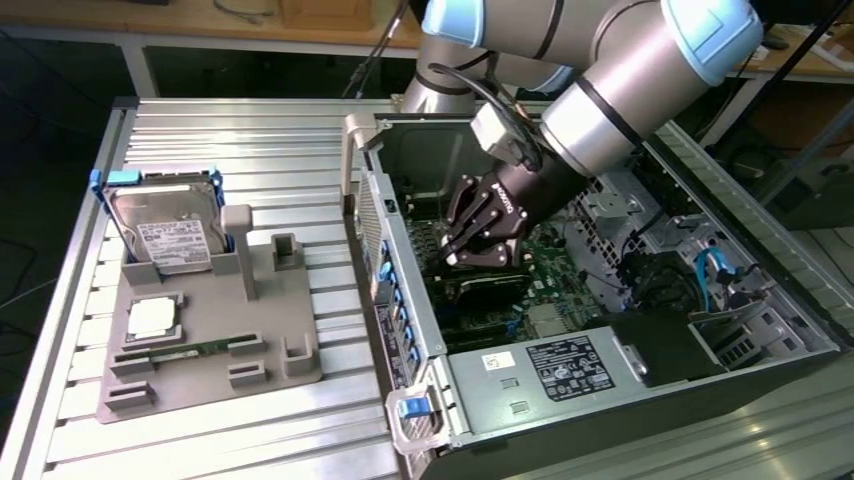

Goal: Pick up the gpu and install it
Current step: 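Press down on the gpu until it lock into place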

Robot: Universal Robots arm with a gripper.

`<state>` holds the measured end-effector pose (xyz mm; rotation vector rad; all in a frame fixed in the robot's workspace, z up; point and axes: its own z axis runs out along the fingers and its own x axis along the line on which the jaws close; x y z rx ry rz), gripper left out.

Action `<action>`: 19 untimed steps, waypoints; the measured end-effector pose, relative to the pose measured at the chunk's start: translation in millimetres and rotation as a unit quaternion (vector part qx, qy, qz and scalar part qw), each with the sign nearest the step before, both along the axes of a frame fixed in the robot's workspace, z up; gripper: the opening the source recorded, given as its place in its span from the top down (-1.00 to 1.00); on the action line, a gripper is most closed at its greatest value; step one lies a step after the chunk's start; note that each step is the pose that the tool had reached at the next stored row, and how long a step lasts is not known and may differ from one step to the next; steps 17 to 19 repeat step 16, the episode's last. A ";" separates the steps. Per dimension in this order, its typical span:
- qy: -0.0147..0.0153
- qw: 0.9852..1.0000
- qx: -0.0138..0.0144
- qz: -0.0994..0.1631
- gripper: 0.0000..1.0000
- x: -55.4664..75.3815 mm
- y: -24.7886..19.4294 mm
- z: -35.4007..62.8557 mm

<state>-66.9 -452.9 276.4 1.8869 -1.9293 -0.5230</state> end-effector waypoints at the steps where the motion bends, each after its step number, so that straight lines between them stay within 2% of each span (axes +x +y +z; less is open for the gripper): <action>1: 0.000 1.000 0.000 0.000 0.79 0.2 0.0 0.0; 3: 0.000 1.000 -0.001 0.000 0.79 0.2 0.5 0.1; 4: -0.002 1.000 -0.002 0.000 0.79 -0.4 1.1 0.1; 7: -0.012 1.000 -0.002 0.000 0.79 -2.4 3.6 -0.7; 9: -0.016 1.000 -0.002 0.000 0.79 -3.7 5.4 -1.6; 19: -0.016 1.000 -0.002 0.000 0.79 -3.7 5.5 -1.6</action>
